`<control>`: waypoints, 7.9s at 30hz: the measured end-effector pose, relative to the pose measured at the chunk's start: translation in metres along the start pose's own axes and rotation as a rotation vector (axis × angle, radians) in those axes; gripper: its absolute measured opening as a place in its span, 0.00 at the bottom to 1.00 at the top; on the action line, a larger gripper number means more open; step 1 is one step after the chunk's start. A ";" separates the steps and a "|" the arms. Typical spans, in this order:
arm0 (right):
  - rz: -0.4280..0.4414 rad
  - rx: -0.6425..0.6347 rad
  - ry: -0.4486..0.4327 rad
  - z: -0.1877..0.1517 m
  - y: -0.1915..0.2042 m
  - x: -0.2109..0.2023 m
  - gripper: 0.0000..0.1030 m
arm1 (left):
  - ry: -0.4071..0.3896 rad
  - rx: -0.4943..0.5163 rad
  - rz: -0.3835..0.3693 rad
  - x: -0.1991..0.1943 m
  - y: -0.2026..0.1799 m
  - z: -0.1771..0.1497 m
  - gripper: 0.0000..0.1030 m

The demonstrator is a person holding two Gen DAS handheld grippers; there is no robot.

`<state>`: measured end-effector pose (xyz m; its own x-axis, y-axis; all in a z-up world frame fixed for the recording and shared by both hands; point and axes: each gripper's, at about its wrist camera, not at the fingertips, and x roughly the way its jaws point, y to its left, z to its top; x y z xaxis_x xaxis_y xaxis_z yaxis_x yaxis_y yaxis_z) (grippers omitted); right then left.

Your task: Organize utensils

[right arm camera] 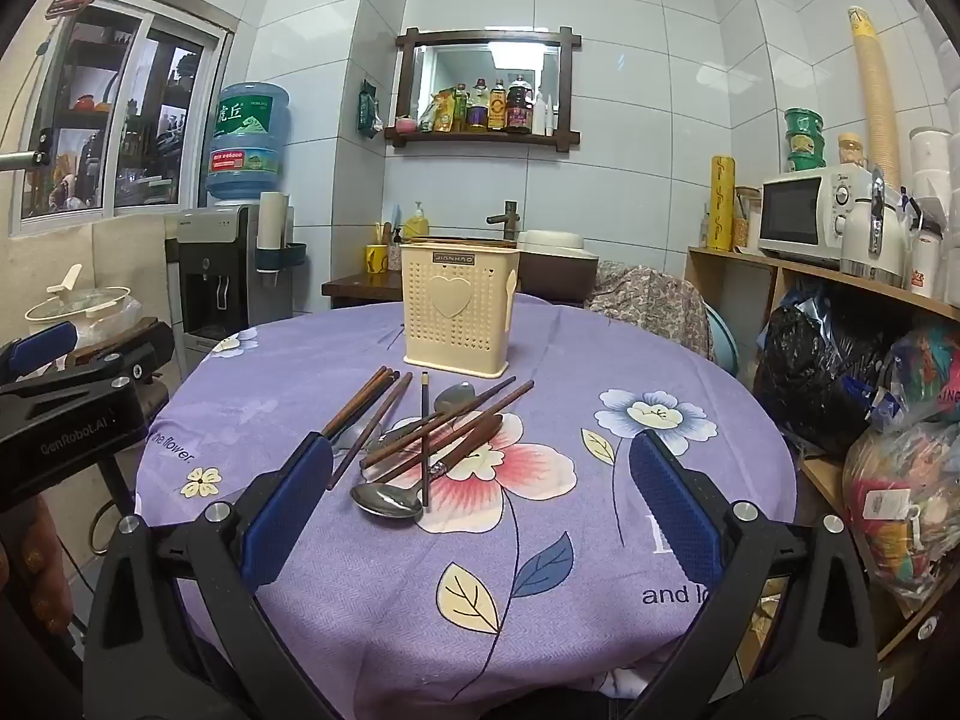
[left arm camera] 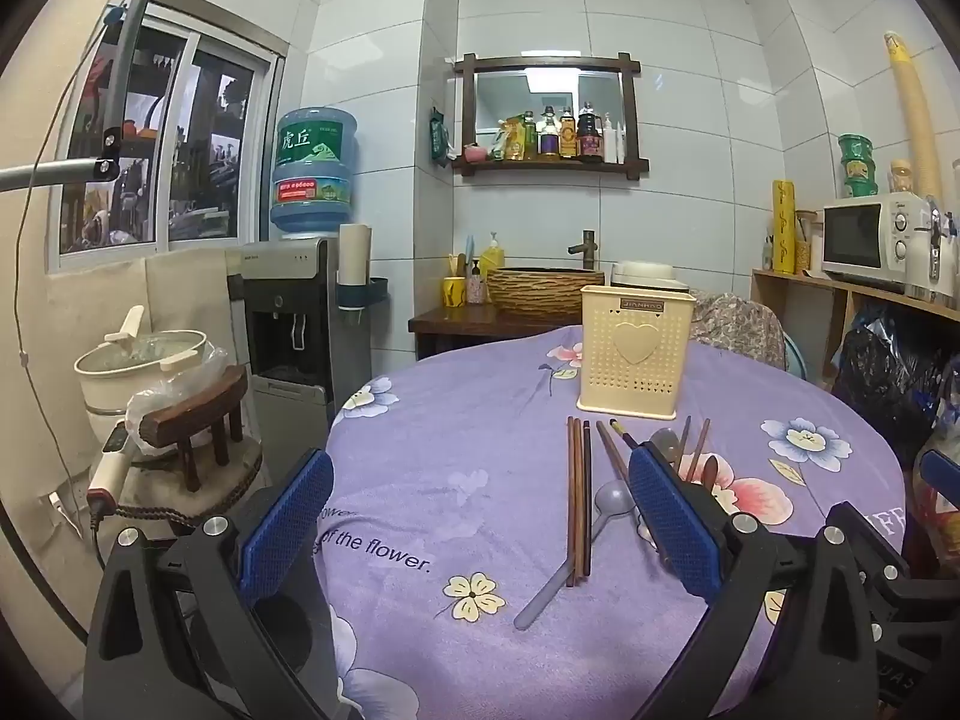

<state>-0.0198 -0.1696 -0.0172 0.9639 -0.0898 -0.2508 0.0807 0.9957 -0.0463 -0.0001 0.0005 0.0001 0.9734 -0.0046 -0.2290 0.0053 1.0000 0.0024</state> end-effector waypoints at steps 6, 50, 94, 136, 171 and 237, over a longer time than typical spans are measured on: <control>0.001 0.001 -0.003 0.001 0.000 0.000 0.95 | -0.009 0.002 0.005 -0.003 0.000 -0.001 0.95; 0.000 0.003 0.001 0.000 -0.001 -0.001 0.95 | 0.002 0.002 -0.003 -0.001 0.001 0.005 0.95; 0.001 0.005 0.004 0.002 -0.002 0.001 0.95 | 0.007 0.002 -0.002 0.001 0.003 -0.002 0.95; 0.017 0.153 0.432 0.027 -0.049 0.179 0.82 | 0.531 0.031 -0.256 0.184 0.007 0.007 0.52; 0.027 0.078 0.679 0.010 -0.037 0.244 0.82 | 0.722 0.121 -0.257 0.239 -0.009 -0.005 0.51; 0.090 0.103 0.545 0.019 -0.034 0.206 0.61 | 0.679 0.296 -0.539 0.173 -0.019 -0.009 0.30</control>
<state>0.1810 -0.2210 -0.0493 0.6997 0.0231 -0.7140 0.0551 0.9948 0.0862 0.1658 -0.0193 -0.0479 0.4786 -0.3738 -0.7945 0.5699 0.8206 -0.0428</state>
